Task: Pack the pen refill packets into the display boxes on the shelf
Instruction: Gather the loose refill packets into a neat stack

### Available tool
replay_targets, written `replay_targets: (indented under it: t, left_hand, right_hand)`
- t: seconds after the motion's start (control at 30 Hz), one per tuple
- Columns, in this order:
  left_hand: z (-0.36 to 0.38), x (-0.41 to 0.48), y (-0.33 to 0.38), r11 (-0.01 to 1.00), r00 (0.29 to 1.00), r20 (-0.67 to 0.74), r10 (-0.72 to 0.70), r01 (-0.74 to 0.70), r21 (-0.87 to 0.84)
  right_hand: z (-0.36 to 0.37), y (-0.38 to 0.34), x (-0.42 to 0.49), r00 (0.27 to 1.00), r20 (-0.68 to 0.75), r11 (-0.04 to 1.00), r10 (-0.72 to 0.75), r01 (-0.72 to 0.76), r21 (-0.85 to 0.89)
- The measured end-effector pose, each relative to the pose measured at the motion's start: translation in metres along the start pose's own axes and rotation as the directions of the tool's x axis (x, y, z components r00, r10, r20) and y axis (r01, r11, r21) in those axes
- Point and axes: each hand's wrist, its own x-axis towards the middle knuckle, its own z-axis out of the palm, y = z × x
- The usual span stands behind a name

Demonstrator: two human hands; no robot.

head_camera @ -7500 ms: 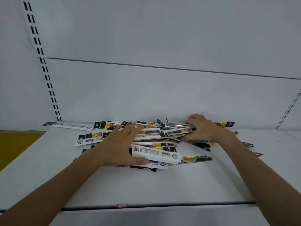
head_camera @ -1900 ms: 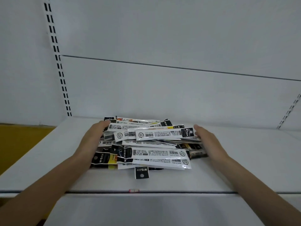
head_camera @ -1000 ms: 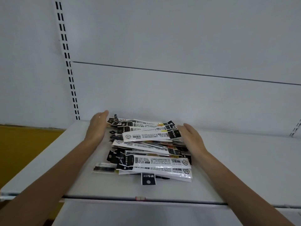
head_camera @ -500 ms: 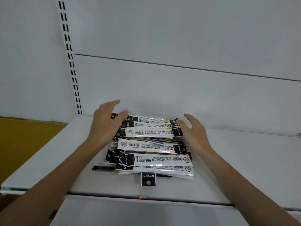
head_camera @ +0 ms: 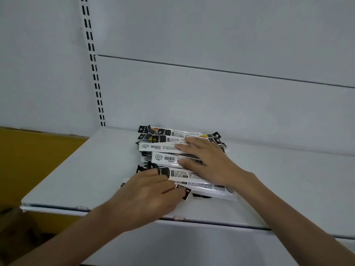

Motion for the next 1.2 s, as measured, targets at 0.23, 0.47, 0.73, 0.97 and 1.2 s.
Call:
replay_targets:
  t: [0.23,0.47,0.73,0.97,1.2]
  left_hand:
    - [-0.022,-0.011,-0.009,0.882,0.899,-0.029,-0.437,0.422,-0.207]
    - [-0.053,-0.009,-0.038,0.525,0.455,-0.304,-0.837,0.510,-0.682]
    - [-0.077,0.030,-0.090,0.015,-0.166,-0.034,-0.986,0.116,-0.993]
    - [-0.038,0.085,-0.060,-0.082,-0.150,0.084,-0.985,-0.023,-0.996]
    - [0.001,0.061,-0.054,0.225,0.214,-0.127,-0.969,0.538,-0.813]
  right_hand:
    - [0.001,-0.003,0.004,0.999,-0.035,0.995,0.002,-0.005,-0.105]
    - [0.005,-0.006,0.007,0.996,-0.091,0.993,0.025,-0.035,-0.113]
    - [0.010,-0.011,0.004,0.990,-0.140,0.972,-0.004,-0.029,-0.234]
    - [-0.026,-0.055,-0.005,0.977,-0.212,0.862,0.019,0.092,0.499]
    - [-0.027,-0.023,-0.010,0.934,-0.357,0.894,-0.009,0.167,0.415]
